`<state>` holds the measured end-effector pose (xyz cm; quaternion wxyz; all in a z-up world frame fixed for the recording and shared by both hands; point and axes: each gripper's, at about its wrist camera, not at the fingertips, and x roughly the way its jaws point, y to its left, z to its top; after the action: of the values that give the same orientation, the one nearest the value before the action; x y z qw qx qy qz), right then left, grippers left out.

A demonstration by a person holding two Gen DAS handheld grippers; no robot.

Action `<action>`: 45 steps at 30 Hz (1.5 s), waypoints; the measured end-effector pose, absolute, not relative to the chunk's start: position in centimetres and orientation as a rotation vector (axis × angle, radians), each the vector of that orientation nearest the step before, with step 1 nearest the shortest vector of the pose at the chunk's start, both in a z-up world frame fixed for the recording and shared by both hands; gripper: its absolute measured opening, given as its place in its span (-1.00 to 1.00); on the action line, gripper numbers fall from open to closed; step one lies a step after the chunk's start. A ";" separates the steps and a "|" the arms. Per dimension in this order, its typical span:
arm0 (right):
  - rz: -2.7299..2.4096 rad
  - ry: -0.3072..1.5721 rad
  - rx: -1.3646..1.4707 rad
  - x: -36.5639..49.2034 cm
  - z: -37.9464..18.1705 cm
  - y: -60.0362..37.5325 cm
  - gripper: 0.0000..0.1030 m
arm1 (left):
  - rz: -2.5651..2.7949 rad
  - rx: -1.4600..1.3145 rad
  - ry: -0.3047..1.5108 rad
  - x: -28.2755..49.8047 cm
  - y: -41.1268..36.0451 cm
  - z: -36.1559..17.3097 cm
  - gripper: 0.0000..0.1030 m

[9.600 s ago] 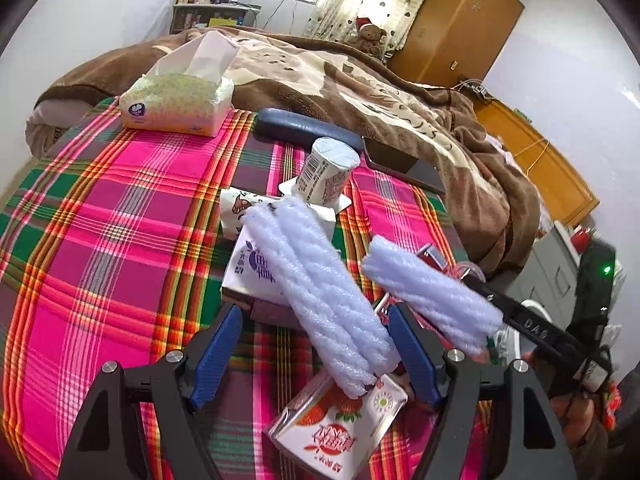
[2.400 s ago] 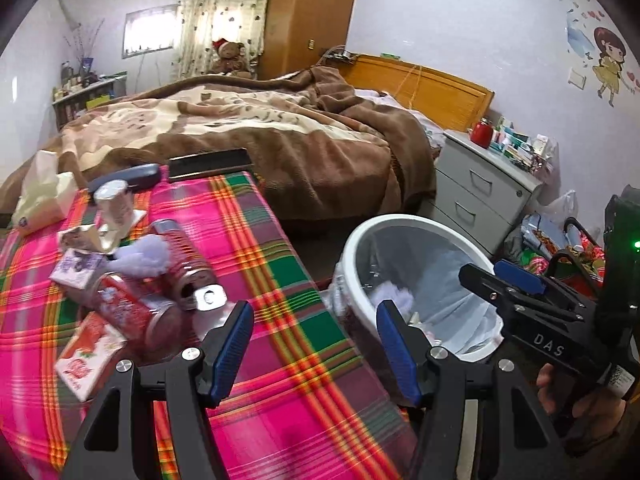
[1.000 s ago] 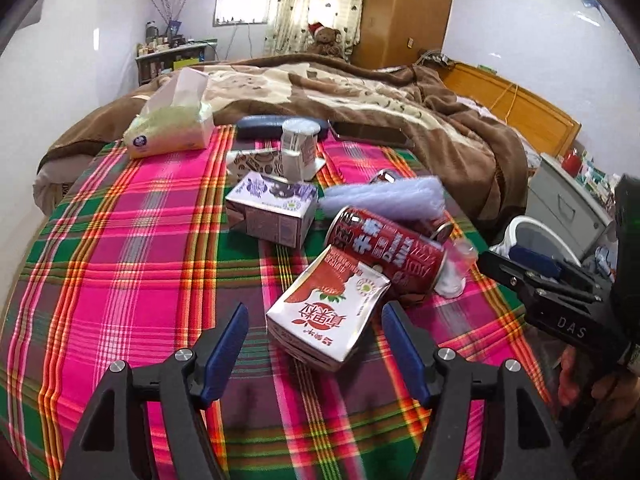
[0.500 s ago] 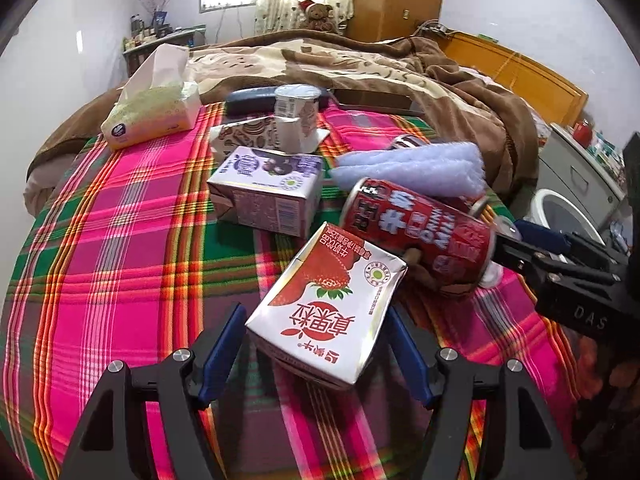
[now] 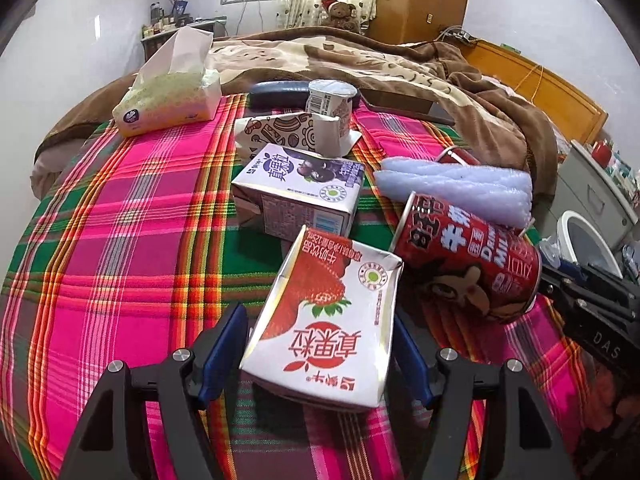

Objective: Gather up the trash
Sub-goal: 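Grasp the clear plastic cup with the right tool while the left tool grasps the strawberry milk carton, then carry cup and carton over the white bin while both tools open to drop them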

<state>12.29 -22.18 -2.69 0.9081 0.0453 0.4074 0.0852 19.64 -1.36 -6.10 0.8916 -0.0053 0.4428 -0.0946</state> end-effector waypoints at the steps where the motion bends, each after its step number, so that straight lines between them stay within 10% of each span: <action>1: 0.174 0.839 0.094 12.3 -2.7 -22.2 -0.39 | -0.203 -0.023 0.916 19.6 -1.3 -6.1 0.37; 45: 0.126 0.661 0.179 7.5 1.7 -26.1 -0.40 | -0.251 -0.033 0.746 12.4 -3.7 1.4 0.13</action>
<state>7.47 -26.15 1.75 0.9400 0.0876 0.3238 0.0619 12.36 -3.73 1.37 0.9234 -0.0161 0.3637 -0.1221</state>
